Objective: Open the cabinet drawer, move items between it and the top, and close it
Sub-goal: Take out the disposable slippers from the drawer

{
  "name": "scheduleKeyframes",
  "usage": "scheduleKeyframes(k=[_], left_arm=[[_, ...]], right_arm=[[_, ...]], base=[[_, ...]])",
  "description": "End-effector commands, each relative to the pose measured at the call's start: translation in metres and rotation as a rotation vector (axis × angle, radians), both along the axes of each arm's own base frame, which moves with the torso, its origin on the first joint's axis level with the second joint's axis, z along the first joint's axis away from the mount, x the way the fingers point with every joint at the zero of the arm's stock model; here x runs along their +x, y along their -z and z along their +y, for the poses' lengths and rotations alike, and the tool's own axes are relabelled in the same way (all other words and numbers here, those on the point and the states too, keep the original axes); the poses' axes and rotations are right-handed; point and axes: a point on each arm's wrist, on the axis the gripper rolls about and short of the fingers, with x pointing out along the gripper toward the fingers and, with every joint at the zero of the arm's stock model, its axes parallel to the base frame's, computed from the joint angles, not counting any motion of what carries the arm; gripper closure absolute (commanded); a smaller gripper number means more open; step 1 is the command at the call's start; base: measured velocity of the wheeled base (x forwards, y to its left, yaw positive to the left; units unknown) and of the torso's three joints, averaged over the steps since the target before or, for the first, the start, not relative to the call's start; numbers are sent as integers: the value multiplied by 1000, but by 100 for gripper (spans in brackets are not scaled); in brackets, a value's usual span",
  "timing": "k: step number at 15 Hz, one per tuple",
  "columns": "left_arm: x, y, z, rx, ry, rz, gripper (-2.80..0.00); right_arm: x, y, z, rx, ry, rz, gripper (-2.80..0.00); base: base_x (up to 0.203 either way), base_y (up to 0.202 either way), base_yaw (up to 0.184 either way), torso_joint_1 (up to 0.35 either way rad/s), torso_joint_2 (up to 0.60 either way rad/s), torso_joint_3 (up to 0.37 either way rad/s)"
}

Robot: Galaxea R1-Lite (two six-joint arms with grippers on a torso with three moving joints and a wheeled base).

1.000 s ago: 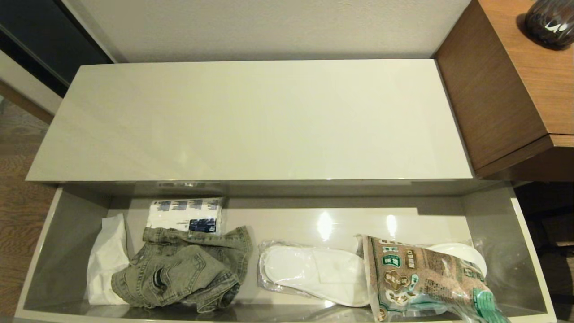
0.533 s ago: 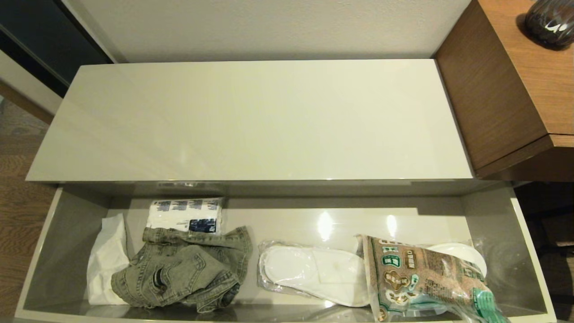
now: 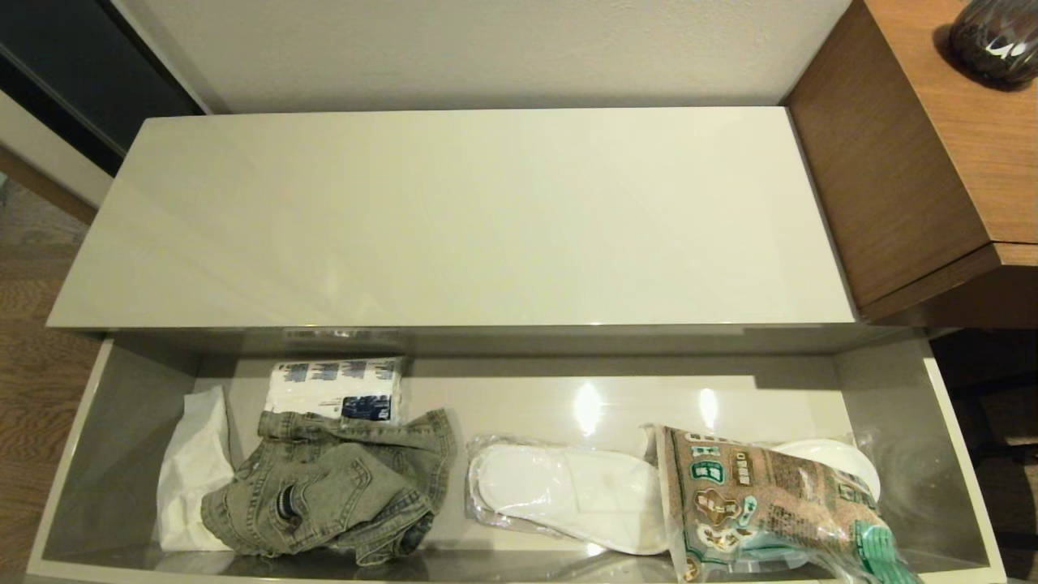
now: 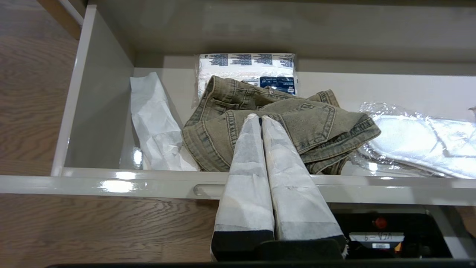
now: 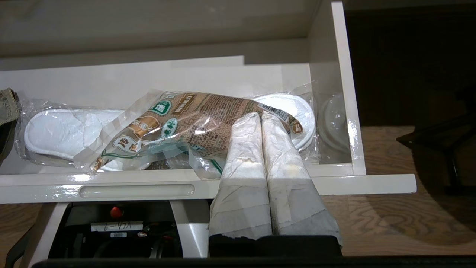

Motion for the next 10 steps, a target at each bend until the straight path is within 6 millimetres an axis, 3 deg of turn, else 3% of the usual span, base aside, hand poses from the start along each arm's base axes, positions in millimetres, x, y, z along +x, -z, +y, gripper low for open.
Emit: scheduleKeyframes(k=[1, 10], left_arm=[[0, 0, 0, 14, -5, -2, 0], [0, 1, 0, 22, 0, 6, 0]], right_arm=[[0, 0, 0, 0, 0, 1, 0], [0, 0, 0, 0, 0, 1, 0]], base=[[0, 0, 0, 0, 0, 0], [0, 0, 0, 0, 0, 0]])
